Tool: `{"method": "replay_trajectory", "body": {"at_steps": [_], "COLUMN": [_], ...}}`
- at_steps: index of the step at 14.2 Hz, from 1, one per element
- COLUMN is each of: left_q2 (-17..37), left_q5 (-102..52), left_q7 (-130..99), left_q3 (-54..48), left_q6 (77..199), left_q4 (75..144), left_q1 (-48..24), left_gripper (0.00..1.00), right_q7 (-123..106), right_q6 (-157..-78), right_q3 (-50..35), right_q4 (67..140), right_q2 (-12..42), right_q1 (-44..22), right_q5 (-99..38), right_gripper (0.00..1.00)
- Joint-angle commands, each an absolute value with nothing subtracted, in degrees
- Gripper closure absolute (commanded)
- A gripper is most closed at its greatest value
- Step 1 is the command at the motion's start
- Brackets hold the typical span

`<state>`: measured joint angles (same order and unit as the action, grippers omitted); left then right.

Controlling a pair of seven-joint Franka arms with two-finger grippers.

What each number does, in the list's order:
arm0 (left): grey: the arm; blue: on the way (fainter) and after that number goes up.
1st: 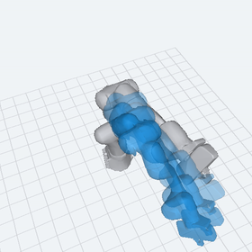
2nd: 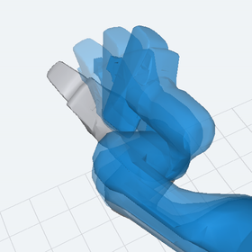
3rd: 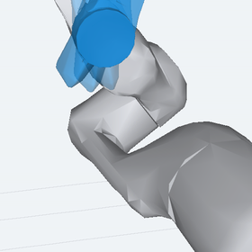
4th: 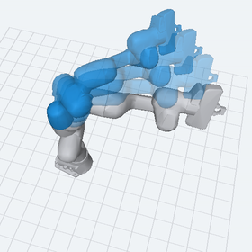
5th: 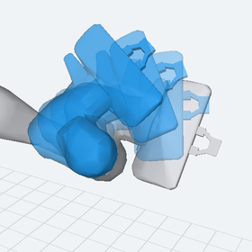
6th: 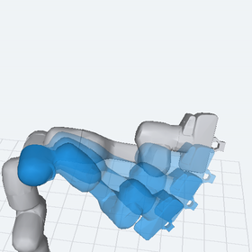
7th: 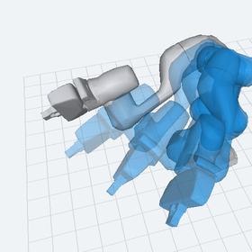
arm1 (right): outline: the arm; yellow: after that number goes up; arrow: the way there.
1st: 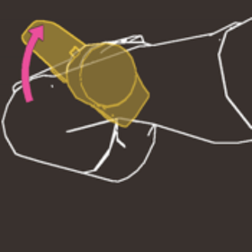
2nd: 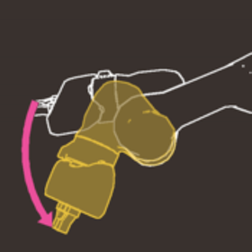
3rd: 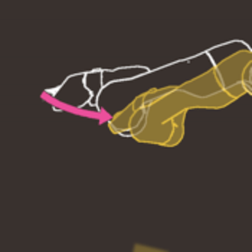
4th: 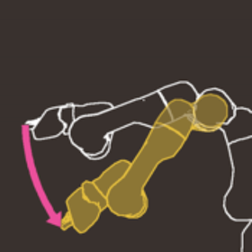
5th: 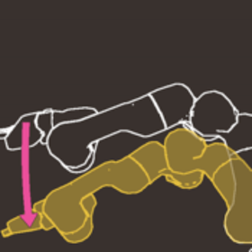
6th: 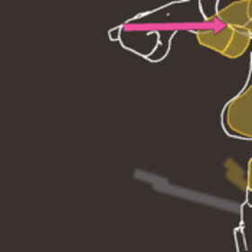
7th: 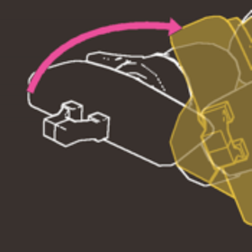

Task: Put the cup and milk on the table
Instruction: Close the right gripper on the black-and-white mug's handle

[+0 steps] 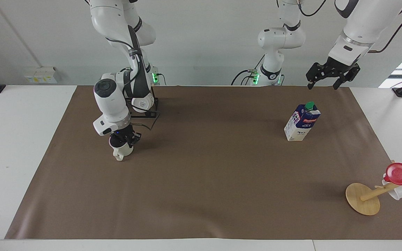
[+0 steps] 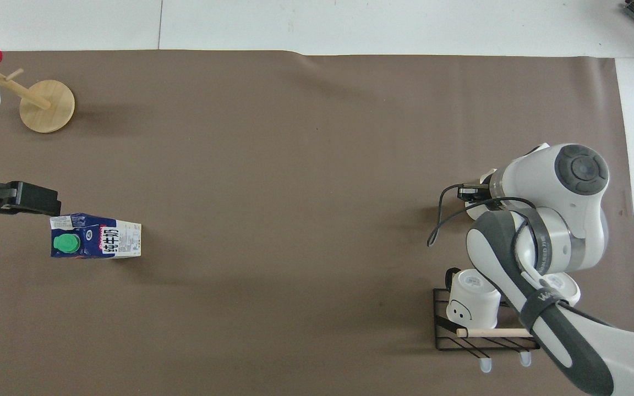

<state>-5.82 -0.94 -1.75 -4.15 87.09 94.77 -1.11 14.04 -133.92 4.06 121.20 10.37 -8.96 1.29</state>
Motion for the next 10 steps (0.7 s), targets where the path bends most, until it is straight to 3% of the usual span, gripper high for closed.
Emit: {"method": "replay_trajectory", "body": {"at_steps": [1,10], "left_q2": [-5.45,-5.45], "left_q5": [-0.35,-0.35], "left_q7": [-2.02,-2.02], "left_q3": [-4.48,-4.48], "left_q6": [86.05,86.05], "left_q4": [93.96,93.95], "left_q1": [-0.62,-0.62], "left_gripper": [0.00,0.00], "right_q7": [15.21,29.77], "right_q6": [-134.82,-131.15], "right_q3": [3.69,3.60], "right_q4": [121.73,114.01], "right_q2": [10.11,9.84], "right_q1": [-8.70,-9.40], "right_q5": [0.79,-1.41], "right_gripper": [1.00,1.00]}}
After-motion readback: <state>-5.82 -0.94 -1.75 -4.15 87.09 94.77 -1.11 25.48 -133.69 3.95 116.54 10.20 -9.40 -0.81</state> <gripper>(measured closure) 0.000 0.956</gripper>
